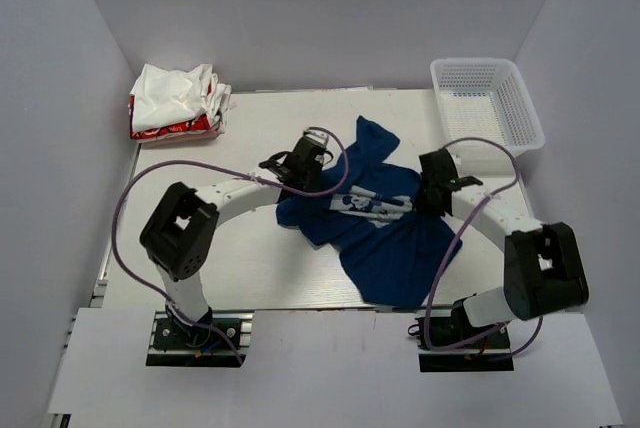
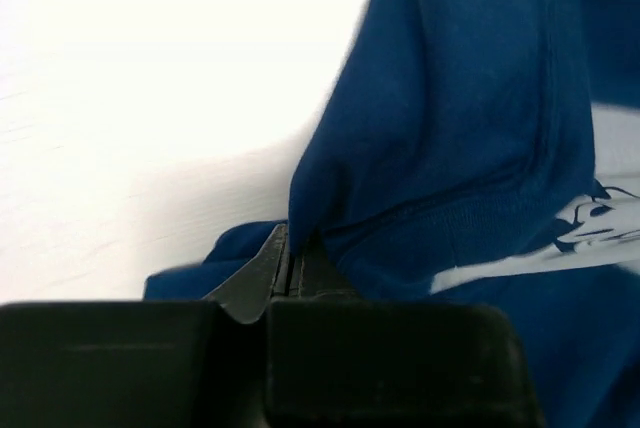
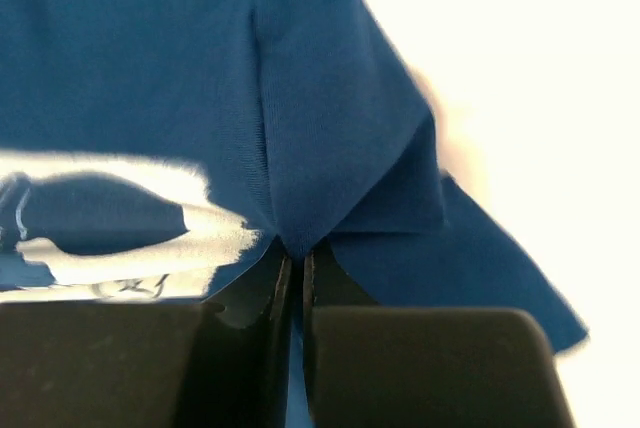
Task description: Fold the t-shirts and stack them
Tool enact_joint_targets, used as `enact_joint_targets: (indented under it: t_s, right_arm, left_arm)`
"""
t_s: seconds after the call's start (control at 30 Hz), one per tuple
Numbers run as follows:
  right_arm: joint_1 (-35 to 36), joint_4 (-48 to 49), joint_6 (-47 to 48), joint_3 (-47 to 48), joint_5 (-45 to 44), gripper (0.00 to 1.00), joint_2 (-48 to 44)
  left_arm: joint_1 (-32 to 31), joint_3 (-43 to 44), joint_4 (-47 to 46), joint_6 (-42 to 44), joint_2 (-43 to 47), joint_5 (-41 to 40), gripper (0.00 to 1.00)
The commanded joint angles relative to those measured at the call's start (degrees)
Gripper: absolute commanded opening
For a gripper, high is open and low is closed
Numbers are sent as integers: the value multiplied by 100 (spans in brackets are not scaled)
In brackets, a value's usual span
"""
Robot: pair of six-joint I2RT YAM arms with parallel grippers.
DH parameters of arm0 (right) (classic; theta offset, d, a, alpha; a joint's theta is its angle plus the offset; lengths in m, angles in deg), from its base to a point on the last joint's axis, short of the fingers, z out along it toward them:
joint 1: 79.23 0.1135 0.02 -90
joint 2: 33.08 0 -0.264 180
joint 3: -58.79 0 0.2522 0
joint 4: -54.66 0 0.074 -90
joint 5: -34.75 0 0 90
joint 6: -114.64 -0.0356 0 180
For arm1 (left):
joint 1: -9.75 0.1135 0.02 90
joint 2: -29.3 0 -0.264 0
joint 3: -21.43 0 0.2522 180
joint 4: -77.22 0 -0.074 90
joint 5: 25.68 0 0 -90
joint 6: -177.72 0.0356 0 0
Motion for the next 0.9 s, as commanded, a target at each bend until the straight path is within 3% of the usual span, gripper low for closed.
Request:
enact_joint_targets:
  t_s: [0.0, 0.2, 0.23, 0.27, 0.33, 0.47, 0.5, 0.63, 0.67, 0.7, 0.77, 0.87]
  right_arm:
    - [32, 479, 511, 1074, 36, 0, 651]
    - [76, 1084, 1854, 2868, 502, 0, 2328]
    - [93, 1147, 1952, 3211, 538, 4, 2498]
    - [85, 1060, 2232, 3405, 529, 27, 2647]
    - [111, 718, 2418, 4116, 425, 48, 3096]
    - [199, 549, 2612, 4138, 265, 63, 2731]
    - [260, 698, 2595, 3989, 405, 76, 2571]
    - [357, 787, 2376, 2945, 678, 84, 1414]
    - [383, 656, 2071, 2654, 679, 84, 1314]
    - [392, 612, 2007, 2330, 652, 85, 1200]
    - [401, 427, 1629, 2029, 556, 85, 813]
    - [436, 453, 1435, 1056, 722, 85, 400]
  left_arm:
    - [398, -244, 212, -856, 802, -1425, 0]
    - [759, -798, 29, -858, 1409, -1374, 0]
    - [890, -799, -33, -858, 1409, -1322, 0]
    - [961, -677, -33, -858, 1409, -1321, 0]
    - [1180, -449, 255, -858, 1199, -1470, 0]
    - [1567, 280, 661, -1200, 759, -1638, 4]
    - [1638, 282, 565, -1201, 759, -1525, 4]
    - [1876, 510, 317, -1113, 541, -988, 29]
    - [1945, 685, 440, -1113, 469, -926, 59]
    - [2024, 782, 633, -1113, 399, -926, 78]
    - [2086, 871, 1047, -1201, 398, -926, 100]
    - [2140, 345, 1126, -1534, 757, -820, 100]
